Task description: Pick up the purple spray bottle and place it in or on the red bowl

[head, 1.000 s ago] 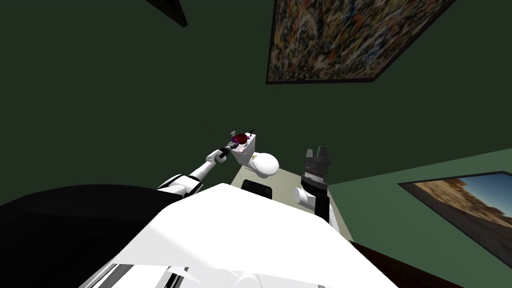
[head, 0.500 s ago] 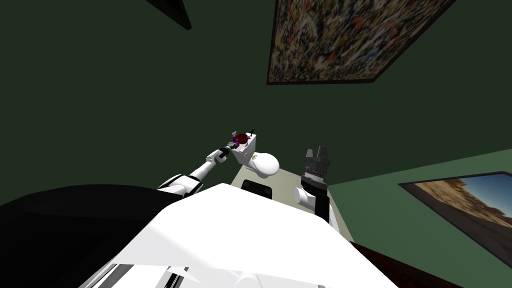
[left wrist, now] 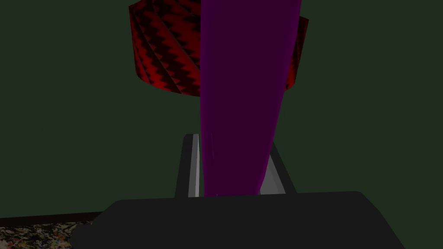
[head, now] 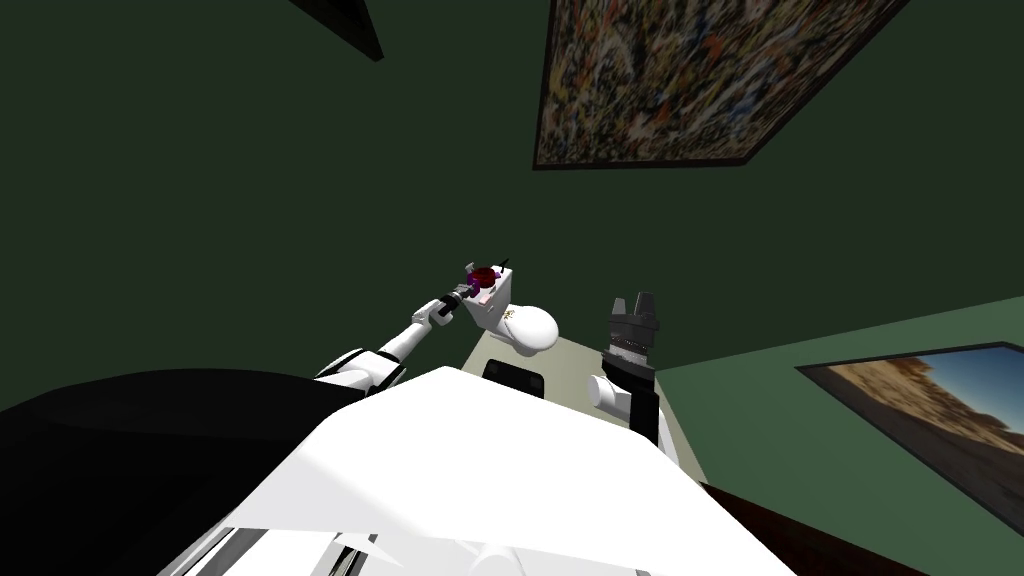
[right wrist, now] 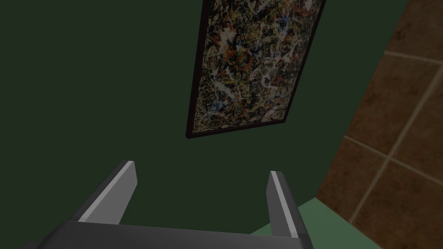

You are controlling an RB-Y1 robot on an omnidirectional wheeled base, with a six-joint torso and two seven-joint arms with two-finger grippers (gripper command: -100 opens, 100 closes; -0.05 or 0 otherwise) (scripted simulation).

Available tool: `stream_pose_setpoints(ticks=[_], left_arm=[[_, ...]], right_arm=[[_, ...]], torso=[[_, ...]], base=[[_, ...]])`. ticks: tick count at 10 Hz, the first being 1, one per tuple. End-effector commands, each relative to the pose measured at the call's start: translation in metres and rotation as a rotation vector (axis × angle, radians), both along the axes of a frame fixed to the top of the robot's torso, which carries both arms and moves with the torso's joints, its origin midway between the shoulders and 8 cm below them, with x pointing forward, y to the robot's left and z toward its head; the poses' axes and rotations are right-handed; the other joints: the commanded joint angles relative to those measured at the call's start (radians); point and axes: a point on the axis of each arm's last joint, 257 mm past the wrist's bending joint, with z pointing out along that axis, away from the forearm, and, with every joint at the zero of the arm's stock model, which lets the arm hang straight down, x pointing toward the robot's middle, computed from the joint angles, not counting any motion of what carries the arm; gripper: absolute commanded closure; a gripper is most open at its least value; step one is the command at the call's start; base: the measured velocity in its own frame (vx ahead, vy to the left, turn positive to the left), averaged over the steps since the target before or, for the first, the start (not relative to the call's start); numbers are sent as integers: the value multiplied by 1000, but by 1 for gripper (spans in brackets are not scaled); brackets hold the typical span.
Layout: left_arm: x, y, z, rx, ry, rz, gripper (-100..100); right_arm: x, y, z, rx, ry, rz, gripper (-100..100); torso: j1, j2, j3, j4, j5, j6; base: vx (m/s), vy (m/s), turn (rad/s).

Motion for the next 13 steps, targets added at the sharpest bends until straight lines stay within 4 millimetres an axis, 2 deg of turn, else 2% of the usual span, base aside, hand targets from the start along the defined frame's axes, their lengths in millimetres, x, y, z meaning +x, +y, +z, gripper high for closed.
stream_pose_setpoints(ticks=[1, 2, 3, 6, 9, 12, 13], left_arm=[[0, 0, 0, 0, 0, 0, 100], [0, 0, 0, 0, 0, 0, 0], [4, 10, 11, -3, -7, 9, 100], [10, 27, 32, -10, -21, 28, 100], [18, 50, 61, -21, -43, 53, 100], [20, 58, 72, -25, -51, 63, 100], [22, 66, 83, -29, -60, 72, 100]], right_arm=[[0, 0, 0, 0, 0, 0, 0], [0, 0, 0, 0, 0, 0, 0], [0, 0, 0, 0, 0, 0, 0], [0, 0, 0, 0, 0, 0, 0], [0, 0, 0, 0, 0, 0, 0], [0, 0, 0, 0, 0, 0, 0], [0, 0, 0, 0, 0, 0, 0]], torso=[[0, 0, 0, 0, 0, 0], [0, 0, 0, 0, 0, 0], [0, 0, 0, 0, 0, 0], [-2, 3, 2, 2, -1, 2], [-2, 5, 4, 4, -1, 4], [0, 4, 4, 5, -2, 5], [-1, 2, 4, 5, -2, 4]], base=[[0, 0, 0], [0, 0, 0], [-38, -19, -136], [-71, -11, -163], [-95, -2, -196], [-56, 14, -84], [-33, -14, -104]])
